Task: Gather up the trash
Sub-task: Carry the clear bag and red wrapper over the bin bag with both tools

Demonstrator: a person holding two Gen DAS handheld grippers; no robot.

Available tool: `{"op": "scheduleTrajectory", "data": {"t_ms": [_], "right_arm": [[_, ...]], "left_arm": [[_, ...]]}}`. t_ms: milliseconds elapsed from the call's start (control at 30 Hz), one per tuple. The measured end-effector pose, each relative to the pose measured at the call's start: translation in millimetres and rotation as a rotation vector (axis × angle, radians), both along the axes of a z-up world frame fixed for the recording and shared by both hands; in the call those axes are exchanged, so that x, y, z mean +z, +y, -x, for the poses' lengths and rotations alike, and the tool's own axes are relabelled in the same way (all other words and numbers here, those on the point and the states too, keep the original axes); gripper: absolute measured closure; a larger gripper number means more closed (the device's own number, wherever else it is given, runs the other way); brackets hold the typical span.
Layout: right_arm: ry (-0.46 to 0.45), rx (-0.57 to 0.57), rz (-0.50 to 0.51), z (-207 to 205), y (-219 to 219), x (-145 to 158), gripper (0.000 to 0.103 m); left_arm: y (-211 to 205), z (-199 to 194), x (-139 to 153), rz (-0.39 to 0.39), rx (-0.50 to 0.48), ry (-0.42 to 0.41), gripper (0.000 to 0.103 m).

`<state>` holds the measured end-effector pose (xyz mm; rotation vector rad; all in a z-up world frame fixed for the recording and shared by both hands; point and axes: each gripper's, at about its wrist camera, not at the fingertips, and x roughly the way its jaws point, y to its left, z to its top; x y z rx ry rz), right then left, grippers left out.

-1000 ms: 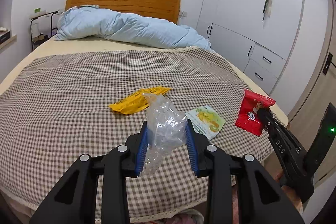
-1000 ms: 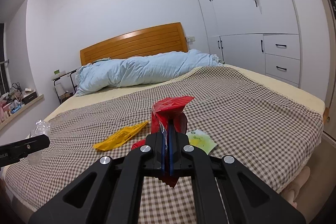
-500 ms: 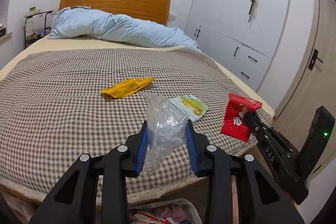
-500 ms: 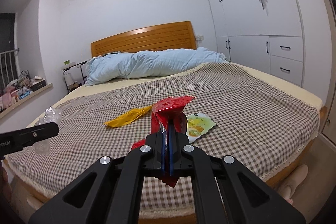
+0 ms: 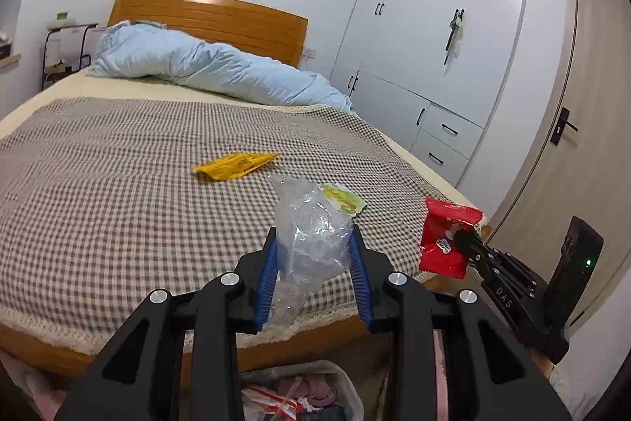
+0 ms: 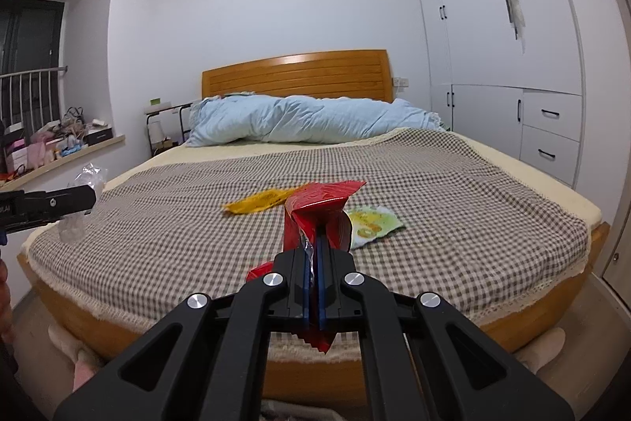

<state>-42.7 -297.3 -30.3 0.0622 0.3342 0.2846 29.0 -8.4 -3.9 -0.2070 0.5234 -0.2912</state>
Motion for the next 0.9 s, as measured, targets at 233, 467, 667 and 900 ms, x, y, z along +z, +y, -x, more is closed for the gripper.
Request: {"op": "scheduleTrajectory", "data": {"t_ms": [233,467,667,900], "right_arm": [[0.045,0.045,0.001,21.5,-0.5,-12.8,0.100],[0.127,0.079,0.031,35.8,3.2,-37.8,0.100],[0.240,0.087,0.062,44.7,5.9,-70.7,0.100],[0.347,0.091,0.092,53.1,11.3,-103.5,0.100]], "left_arm": [[6.7,23.1,-20.1,-0.002,0.012,0.017,0.071],[12.1,47.1,-49.6,-0.049,0.029,0.036,0.071],[24.5,63.4,-83.3,-0.048,0.062,0.090,0.071],[28.0,64.7,-124.6,-0.008,0.067,0.182,0.071]]}}
